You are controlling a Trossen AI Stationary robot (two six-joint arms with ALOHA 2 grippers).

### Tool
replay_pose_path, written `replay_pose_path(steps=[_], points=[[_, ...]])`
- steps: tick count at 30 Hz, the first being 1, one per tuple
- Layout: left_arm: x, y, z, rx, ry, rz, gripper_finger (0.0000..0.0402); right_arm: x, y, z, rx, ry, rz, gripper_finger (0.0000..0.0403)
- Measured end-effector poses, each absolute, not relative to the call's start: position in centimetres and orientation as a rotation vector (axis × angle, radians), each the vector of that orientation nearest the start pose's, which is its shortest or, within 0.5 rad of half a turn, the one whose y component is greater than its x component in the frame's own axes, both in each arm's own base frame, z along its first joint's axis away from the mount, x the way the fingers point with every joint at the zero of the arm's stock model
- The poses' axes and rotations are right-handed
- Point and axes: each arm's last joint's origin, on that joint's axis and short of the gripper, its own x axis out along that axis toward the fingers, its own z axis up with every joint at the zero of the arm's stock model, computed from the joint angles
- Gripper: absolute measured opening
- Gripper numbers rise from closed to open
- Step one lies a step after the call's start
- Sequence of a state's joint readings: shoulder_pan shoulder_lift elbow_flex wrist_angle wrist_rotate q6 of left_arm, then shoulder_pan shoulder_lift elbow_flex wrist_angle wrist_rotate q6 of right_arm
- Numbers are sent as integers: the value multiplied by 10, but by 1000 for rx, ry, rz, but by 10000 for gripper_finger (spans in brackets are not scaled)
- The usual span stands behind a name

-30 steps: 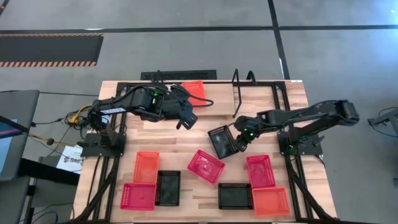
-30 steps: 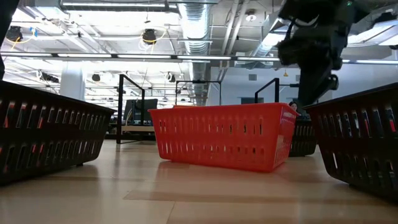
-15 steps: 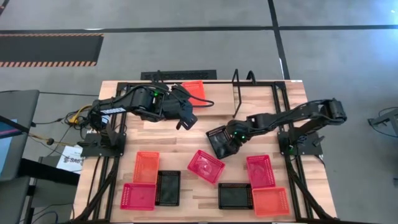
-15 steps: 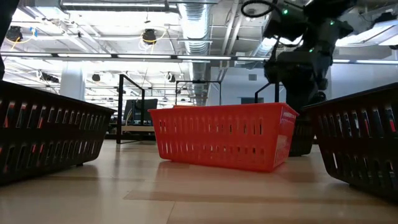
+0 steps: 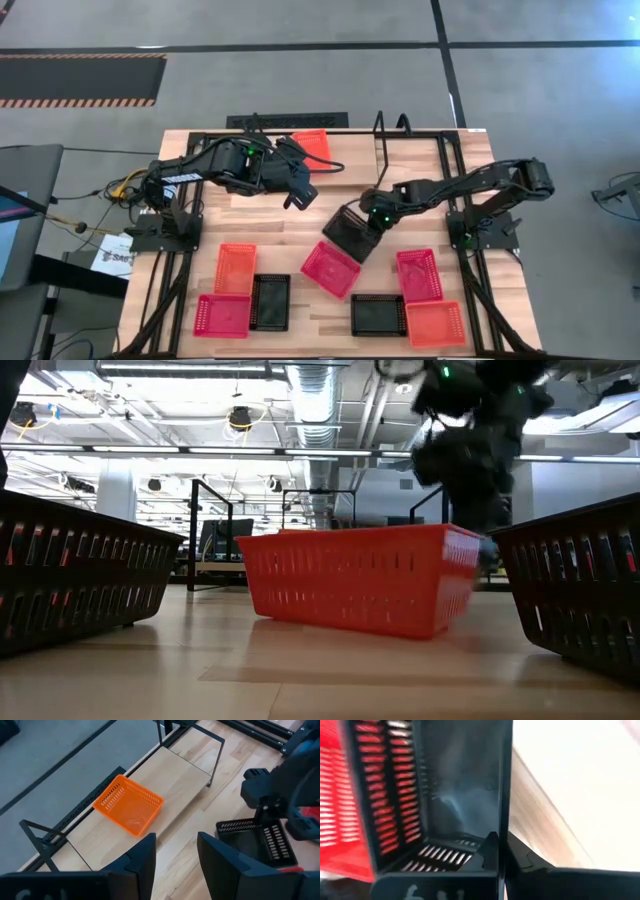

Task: Stack baskets on shelf by color
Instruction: Put the top center black bin on the shelf

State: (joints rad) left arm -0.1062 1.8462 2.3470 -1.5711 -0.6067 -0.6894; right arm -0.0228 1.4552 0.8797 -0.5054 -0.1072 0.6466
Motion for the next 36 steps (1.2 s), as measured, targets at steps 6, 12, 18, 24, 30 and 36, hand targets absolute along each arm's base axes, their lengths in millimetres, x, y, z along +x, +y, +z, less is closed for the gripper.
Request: replay_pose_path(steps=[6, 12, 18, 24, 30, 36], points=[[322, -18, 448, -245, 795, 766, 132, 290, -9, 265, 532, 874, -252, 7], [322, -18, 448, -249, 794, 767, 132, 298, -34, 319, 377, 705, -374, 4], [322, -18, 448, -267, 787, 775, 132, 291, -80, 339, 378, 606, -573, 4], [322, -18, 448, -273, 785, 778, 132, 273, -120, 335, 489, 613, -774, 4], [322, -18, 448, -256, 791, 771, 132, 272, -134, 328, 545, 617, -852, 3], [322, -18, 448, -250, 794, 768, 132, 263, -136, 319, 583, 722, -905, 3]])
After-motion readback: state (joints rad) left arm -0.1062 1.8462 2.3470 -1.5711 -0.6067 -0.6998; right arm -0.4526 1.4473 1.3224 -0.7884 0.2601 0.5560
